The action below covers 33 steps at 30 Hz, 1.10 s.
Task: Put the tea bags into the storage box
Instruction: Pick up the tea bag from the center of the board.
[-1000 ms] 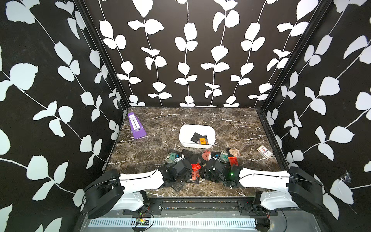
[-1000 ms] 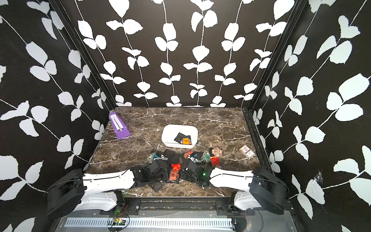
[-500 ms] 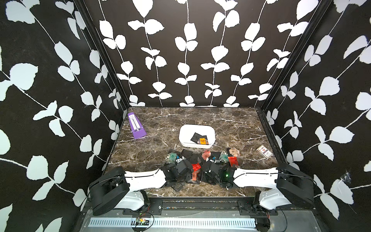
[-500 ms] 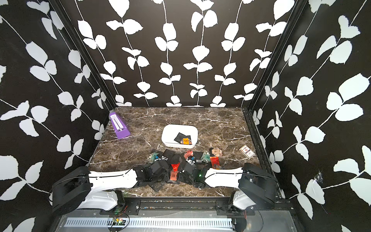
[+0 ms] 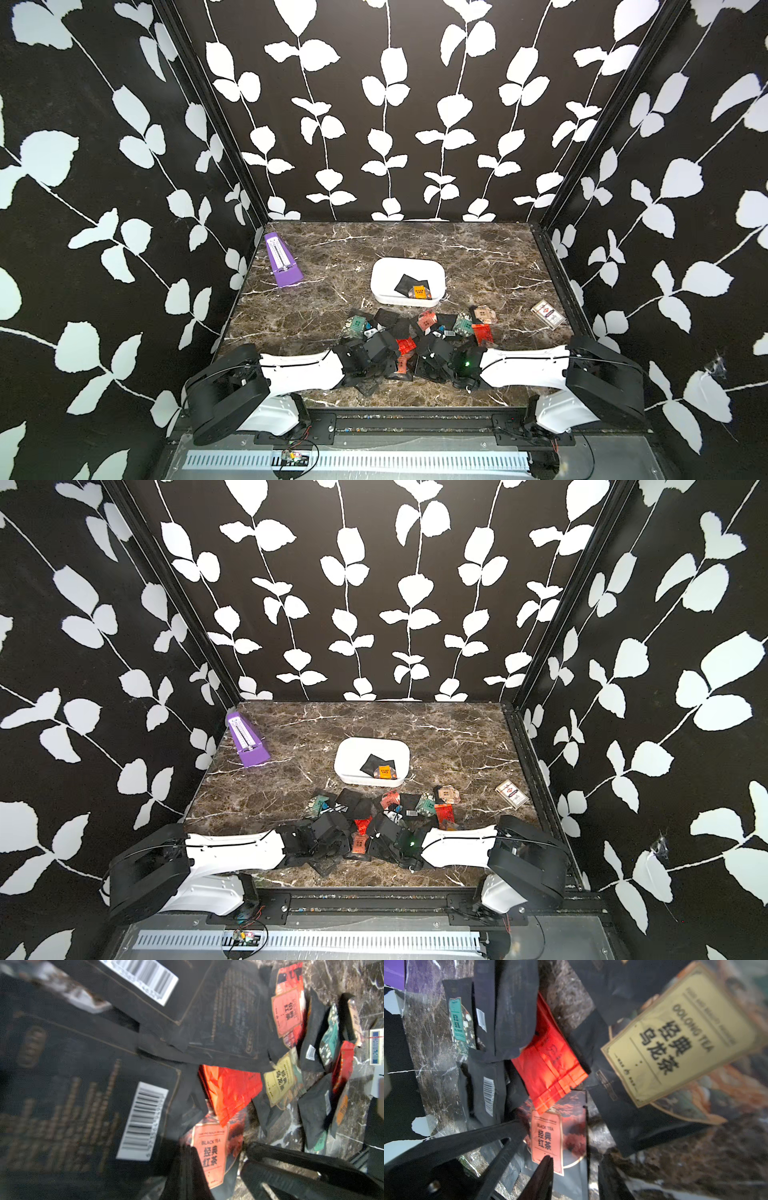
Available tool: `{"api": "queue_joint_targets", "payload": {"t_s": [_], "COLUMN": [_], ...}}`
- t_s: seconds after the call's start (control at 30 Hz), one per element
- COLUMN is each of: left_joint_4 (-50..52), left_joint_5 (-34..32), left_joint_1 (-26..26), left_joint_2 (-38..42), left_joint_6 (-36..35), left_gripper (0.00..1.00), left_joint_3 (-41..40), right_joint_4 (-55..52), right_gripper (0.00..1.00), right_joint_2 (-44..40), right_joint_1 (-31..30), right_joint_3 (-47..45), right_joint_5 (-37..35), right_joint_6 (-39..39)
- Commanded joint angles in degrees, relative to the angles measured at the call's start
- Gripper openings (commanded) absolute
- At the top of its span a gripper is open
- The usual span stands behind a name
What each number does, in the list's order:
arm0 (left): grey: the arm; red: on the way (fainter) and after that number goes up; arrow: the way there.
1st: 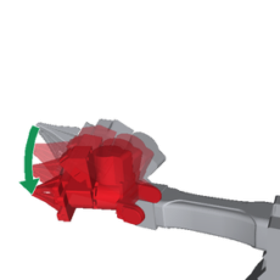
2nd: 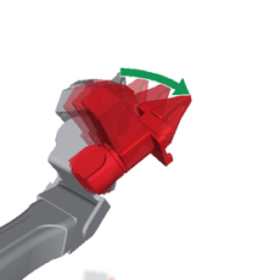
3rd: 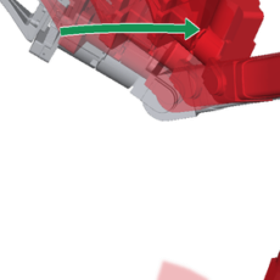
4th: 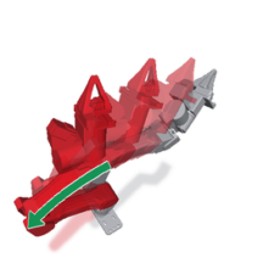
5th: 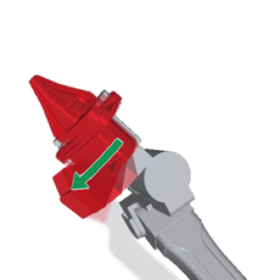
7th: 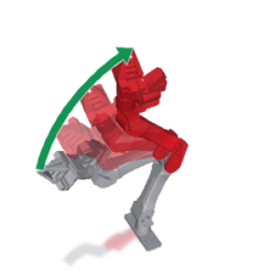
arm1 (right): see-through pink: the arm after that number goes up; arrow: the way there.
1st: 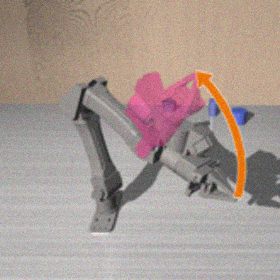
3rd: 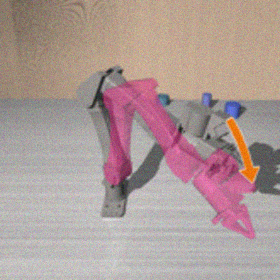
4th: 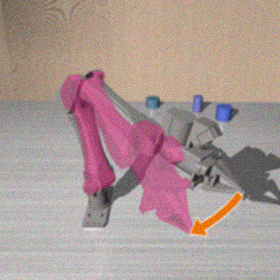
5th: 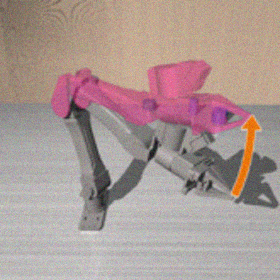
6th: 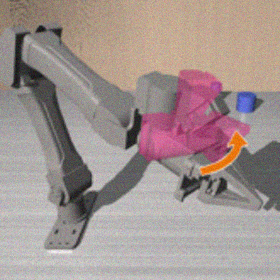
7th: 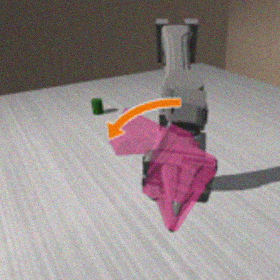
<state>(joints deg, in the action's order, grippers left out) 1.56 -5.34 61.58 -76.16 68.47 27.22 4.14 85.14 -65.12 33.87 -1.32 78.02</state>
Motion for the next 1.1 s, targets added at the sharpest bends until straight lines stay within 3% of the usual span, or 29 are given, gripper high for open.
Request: {"api": "queue_joint_targets", "payload": {"t_s": [0.0, 0.57, 0.77, 0.87, 1.07], "left_joint_4": [1.4, 0.9, 0.6, 2.3, 11.3], "left_joint_5": [0.6, -0.1, -0.2, -0.3, -4.1], "left_joint_1": [0.5, 1.3, 1.4, 1.4, 1.4], "left_joint_2": [-1.1, -1.4, 0.8, 3.4, 9.8], "left_joint_6": [0.4, 1.8, 0.3, 0.1, -2.4], "left_gripper": [0.03, 0.03, 0.04, 0.12, 0.4], "left_joint_3": [-1.0, -2.2, -1.6, -0.3, 5.4], "right_joint_4": [0.2, 1.9, -2.2, -4.4, -13.9], "right_gripper": [0.37, 0.19, 0.05, 0.0, 0.0], "right_joint_2": [2.1, 4.3, 2.2, 0.5, -6.7], "right_joint_1": [-0.5, -0.8, -0.8, -0.7, -0.8], "right_joint_3": [0.1, -0.3, 1.2, 2.4, 5.0], "right_joint_5": [-0.6, -1.0, -2.2, -2.4, -2.3], "right_joint_6": [0.5, 2.2, 0.9, -1.2, -4.0]}}
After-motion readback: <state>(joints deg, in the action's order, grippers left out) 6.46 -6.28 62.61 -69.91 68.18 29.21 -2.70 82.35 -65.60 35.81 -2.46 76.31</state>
